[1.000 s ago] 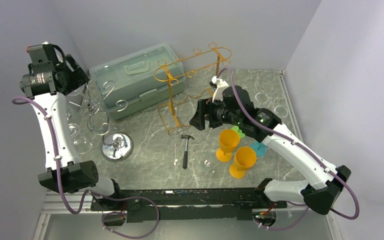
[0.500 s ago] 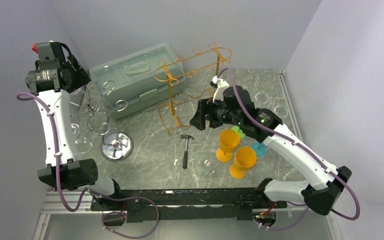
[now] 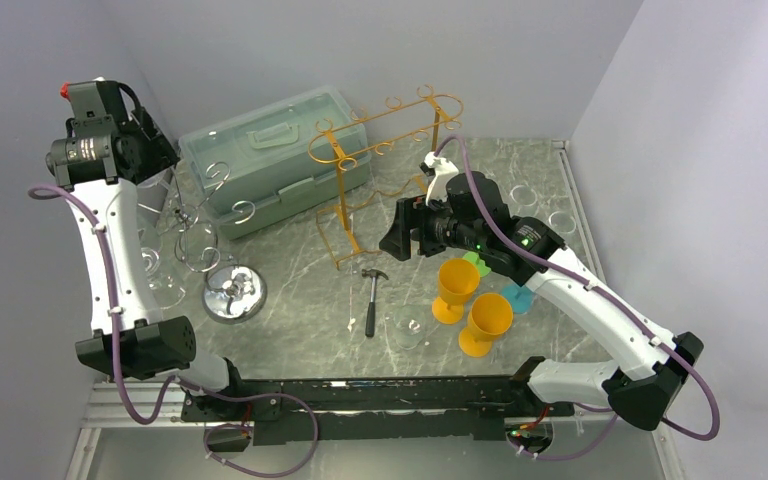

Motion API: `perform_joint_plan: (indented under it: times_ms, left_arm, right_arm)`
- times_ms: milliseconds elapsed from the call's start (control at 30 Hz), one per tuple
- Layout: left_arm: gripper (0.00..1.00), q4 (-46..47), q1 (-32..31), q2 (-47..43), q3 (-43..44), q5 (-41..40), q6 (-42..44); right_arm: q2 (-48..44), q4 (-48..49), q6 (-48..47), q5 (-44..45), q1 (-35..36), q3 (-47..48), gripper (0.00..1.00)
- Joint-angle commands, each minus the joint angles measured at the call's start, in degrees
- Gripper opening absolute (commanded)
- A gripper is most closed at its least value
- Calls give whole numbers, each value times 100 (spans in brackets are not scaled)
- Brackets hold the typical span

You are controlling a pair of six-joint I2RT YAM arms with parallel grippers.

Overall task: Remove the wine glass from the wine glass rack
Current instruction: Pick up the wine glass from the wine rack.

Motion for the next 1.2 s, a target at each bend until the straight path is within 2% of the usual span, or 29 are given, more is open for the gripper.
perform_joint_plan:
  times_ms: [0,100,533,1167]
  left_arm:
    - [56,141,-68,-155,317,165,2]
    - [52,150,-65,-167,333,182,33]
    - [45,39,-117,-8,594,190,230]
    - [45,-265,-554,502,1145,-431,580]
  right_arm:
    - [-99,294,-44,81,-15,36,80]
    - [-97,299,-35,72,-20,23,80]
    - [-44,281,-36,89,-22,88,80]
    - [60,302,-9,28,-17,160,80]
